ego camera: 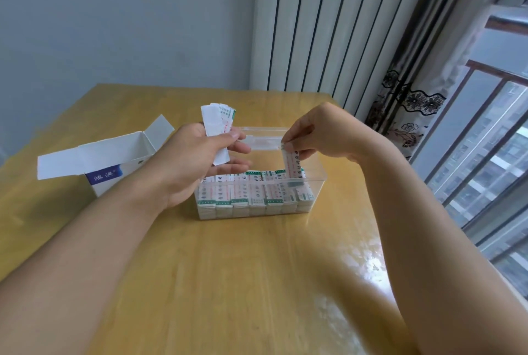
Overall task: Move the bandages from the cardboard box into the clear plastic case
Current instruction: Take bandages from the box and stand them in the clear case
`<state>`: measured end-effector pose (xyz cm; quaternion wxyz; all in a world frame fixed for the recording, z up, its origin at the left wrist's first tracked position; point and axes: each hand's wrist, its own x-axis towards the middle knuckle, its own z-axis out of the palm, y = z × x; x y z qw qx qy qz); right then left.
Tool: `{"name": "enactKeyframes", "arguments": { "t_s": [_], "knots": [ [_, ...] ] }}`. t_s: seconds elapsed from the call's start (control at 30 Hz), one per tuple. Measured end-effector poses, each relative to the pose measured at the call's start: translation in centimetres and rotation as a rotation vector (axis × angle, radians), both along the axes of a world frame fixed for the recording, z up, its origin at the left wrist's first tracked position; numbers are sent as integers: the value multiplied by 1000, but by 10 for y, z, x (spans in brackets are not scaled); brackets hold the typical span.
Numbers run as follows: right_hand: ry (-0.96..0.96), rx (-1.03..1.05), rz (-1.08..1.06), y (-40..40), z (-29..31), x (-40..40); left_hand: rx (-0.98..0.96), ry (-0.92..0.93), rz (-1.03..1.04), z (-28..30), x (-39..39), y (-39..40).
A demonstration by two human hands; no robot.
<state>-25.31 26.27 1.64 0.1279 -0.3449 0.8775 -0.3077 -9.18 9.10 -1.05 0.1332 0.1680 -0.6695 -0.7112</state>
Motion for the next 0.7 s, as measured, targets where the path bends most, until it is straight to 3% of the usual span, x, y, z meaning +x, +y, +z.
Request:
{"name": "enactKeyframes", "arguments": {
  "t_s": [0.5,0.7],
  "knots": [
    [-46,187,119,-8,-2,6,-16,-10,-9,3,1,1],
    [162,315,139,-14,-3,11,-10,-7,-18,2,0,0]
  ]
}}
